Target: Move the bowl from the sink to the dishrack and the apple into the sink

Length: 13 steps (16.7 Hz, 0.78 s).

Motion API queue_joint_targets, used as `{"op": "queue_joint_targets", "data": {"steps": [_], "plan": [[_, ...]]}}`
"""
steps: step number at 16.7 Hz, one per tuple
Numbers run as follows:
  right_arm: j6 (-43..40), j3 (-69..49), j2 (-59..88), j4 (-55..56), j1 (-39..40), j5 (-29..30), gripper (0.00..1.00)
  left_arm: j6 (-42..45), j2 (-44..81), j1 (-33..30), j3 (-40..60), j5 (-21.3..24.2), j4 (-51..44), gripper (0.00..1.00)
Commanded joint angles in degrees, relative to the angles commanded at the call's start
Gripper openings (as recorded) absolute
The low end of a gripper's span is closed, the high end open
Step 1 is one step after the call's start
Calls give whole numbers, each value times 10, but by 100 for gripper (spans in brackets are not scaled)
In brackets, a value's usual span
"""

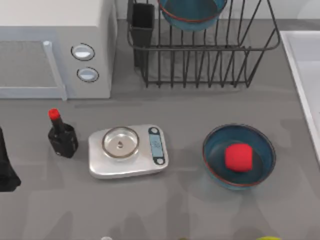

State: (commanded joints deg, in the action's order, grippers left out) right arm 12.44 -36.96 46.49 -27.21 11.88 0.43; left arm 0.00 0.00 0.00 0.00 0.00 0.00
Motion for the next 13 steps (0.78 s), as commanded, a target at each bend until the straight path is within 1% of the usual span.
{"op": "queue_joint_targets", "data": {"steps": [7, 13], "plan": [[92, -271, 360, -214, 99, -7, 100, 0, 0, 0, 0, 0, 0, 100], [150, -442, 580, -343, 155, -6, 100, 0, 0, 0, 0, 0, 0, 100]]}}
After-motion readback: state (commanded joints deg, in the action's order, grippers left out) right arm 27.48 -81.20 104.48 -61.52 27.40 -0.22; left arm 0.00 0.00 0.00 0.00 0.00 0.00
